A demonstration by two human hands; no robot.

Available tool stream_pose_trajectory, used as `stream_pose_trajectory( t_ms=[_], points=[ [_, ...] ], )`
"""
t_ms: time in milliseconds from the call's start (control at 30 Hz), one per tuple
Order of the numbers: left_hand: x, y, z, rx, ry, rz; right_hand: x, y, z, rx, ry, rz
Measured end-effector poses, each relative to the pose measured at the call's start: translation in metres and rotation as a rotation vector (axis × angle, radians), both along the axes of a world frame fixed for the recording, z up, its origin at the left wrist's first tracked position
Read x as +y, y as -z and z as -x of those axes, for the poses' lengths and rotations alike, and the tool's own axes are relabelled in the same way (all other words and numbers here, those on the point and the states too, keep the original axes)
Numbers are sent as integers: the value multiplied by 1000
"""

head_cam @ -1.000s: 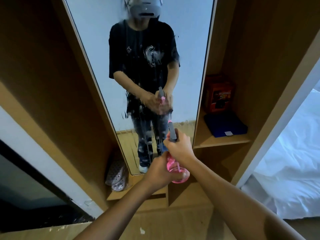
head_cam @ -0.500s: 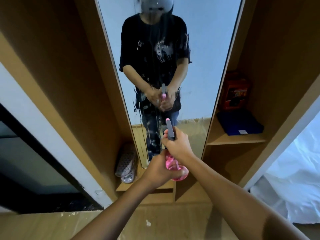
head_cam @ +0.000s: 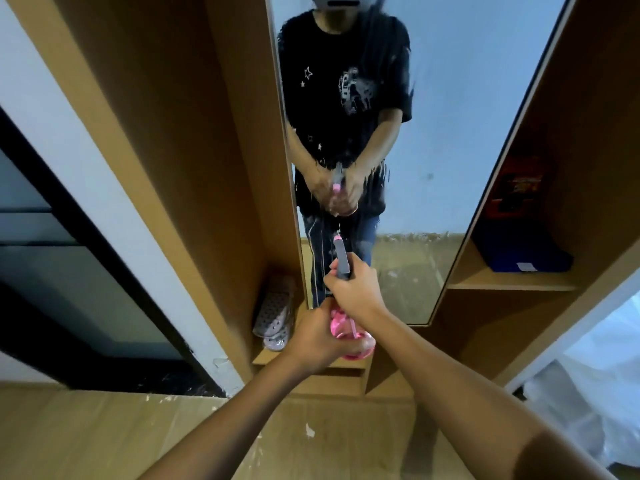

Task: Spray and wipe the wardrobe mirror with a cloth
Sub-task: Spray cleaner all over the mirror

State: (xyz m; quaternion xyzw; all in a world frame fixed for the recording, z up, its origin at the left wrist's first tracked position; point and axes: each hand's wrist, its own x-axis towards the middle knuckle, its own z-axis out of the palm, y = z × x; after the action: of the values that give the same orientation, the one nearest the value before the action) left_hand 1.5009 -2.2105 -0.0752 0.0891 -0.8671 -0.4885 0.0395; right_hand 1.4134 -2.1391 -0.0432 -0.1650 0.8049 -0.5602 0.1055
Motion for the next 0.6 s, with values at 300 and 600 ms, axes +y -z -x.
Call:
stream_pose_trajectory(
  t_ms=[300,600],
  points=[
    [-19,6,-16,-13,-31,-28,-24,10,-12,-13,-24,-42],
    [-23,20,-26,-68,-2,-64,-26,25,-22,-96,-11,-95]
  ],
)
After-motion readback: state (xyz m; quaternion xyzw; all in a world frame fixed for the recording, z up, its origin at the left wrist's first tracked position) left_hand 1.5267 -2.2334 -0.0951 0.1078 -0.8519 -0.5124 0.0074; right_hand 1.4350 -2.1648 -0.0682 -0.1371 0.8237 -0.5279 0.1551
